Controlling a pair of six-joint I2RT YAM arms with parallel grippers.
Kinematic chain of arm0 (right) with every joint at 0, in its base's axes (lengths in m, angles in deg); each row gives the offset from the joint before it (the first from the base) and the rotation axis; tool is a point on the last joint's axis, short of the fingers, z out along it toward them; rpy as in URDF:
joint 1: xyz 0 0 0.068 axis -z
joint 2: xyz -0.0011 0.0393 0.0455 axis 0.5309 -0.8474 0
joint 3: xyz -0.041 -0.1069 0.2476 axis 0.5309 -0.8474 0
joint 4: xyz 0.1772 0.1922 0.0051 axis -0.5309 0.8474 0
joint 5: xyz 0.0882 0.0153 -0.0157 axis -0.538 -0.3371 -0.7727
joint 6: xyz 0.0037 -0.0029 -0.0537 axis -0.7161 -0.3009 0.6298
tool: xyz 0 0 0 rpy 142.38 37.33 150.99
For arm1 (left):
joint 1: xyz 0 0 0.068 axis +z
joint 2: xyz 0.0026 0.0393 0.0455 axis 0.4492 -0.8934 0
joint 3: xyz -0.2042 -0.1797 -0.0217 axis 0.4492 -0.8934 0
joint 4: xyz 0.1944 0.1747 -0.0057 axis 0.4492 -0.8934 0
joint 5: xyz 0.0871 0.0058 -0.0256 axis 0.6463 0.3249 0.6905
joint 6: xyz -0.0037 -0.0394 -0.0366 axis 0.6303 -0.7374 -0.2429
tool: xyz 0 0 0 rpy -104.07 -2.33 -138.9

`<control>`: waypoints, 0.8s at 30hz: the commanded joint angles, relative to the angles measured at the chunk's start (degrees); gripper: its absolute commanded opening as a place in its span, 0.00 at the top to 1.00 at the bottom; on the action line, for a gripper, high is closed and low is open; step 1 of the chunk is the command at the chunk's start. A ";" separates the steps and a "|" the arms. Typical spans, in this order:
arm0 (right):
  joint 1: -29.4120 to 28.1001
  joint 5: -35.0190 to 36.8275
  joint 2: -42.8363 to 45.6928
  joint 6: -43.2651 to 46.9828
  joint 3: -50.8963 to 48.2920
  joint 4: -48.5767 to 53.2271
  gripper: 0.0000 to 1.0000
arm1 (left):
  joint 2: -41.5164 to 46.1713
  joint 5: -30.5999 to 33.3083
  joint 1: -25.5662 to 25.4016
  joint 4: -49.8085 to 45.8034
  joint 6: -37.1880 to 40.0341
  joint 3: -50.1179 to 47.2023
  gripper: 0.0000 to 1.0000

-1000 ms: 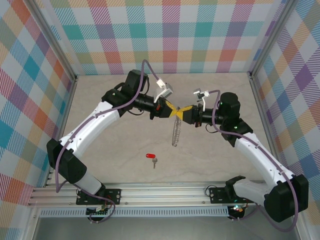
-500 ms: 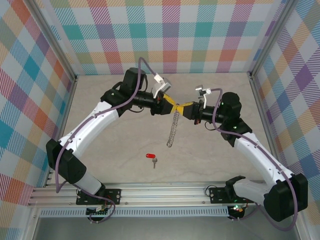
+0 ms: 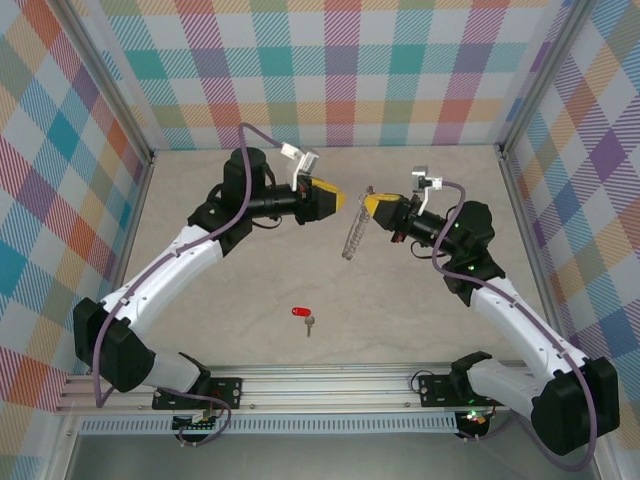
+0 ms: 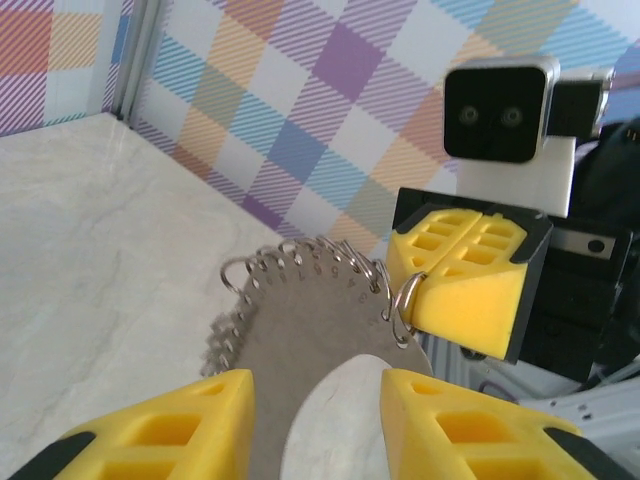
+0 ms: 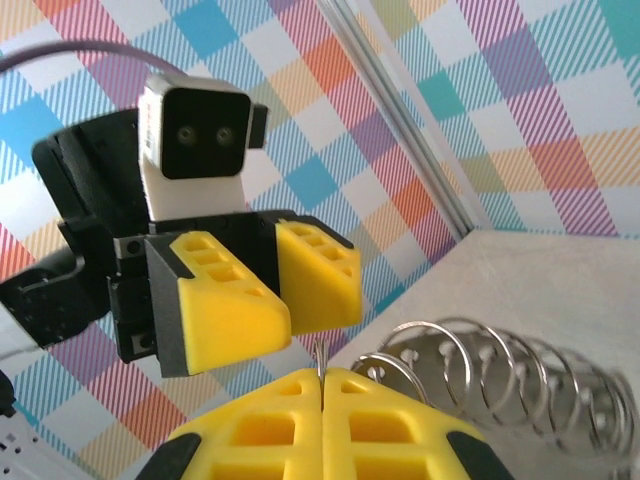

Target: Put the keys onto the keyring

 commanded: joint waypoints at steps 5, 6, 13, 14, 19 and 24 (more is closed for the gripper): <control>-0.82 2.52 0.56 -3.93 -0.03 -11.09 1.00 | 0.26 -2.40 0.39 15.59 -10.94 -2.77 0.65; -1.00 2.51 0.08 -4.35 0.06 -11.72 1.00 | 0.06 -2.54 0.40 17.34 -12.22 -3.21 0.66; -1.71 2.78 -2.99 -6.05 0.57 -15.88 1.00 | -1.13 -4.15 0.39 25.50 -18.17 -4.76 0.66; -1.84 2.77 -3.31 -6.05 0.75 -16.22 1.00 | -1.12 -4.21 0.39 25.90 -18.69 -4.88 0.66; -2.32 2.81 -5.21 -6.72 1.64 -18.06 1.00 | -1.41 -4.93 0.35 27.45 -19.80 -5.44 0.67; -2.59 2.74 -6.53 -7.19 2.54 -19.34 1.00 | -1.78 -4.97 0.30 27.52 -19.81 -5.68 0.67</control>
